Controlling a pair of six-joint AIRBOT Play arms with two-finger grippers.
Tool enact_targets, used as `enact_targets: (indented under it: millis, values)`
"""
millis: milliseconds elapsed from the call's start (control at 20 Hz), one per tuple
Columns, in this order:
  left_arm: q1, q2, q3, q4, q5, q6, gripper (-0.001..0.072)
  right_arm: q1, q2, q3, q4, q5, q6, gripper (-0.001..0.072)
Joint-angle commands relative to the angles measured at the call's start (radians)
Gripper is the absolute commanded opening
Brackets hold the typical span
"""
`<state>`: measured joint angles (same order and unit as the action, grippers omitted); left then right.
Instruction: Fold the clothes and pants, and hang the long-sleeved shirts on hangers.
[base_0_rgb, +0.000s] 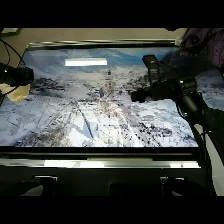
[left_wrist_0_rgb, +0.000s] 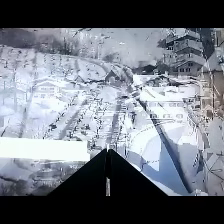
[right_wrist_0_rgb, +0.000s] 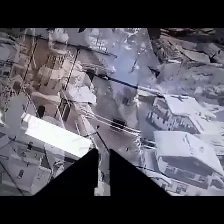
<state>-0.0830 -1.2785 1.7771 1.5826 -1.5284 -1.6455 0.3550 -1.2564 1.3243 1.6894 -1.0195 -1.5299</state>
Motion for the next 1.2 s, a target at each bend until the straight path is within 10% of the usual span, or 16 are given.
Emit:
enact_targets:
  millis: [0, 500, 600, 650, 1150]
  values:
    - [0.0, 0.001, 0.0, 0.0, 0.0, 0.0, 0.0022, 0.001, 0.0, 0.001, 0.0, 0.0, 0.0, 0.0111]
    - [0.0, 0.0, -0.001, -0.01, 0.002, -0.004, 0.0025, 0.001, 0.0, 0.001, 0.0, 0.0, 0.0, 0.0111]
    - [0.001, -0.01, -0.001, 0.003, 0.01, -0.033, 0.0335, 0.001, 0.0, 0.001, 0.0, 0.0, 0.0, 0.0111]
    - [0.003, -0.024, -0.005, 0.043, 0.019, -0.061, 0.072, 0.001, 0.0, 0.001, 0.0, 0.0, 0.0, 0.0111]
    - [0.413, -0.338, -0.127, 0.094, 0.468, -0.24, 0.072, 0.001, 0.0, 0.001, 0.0, 0.0, 0.0, 0.0111]
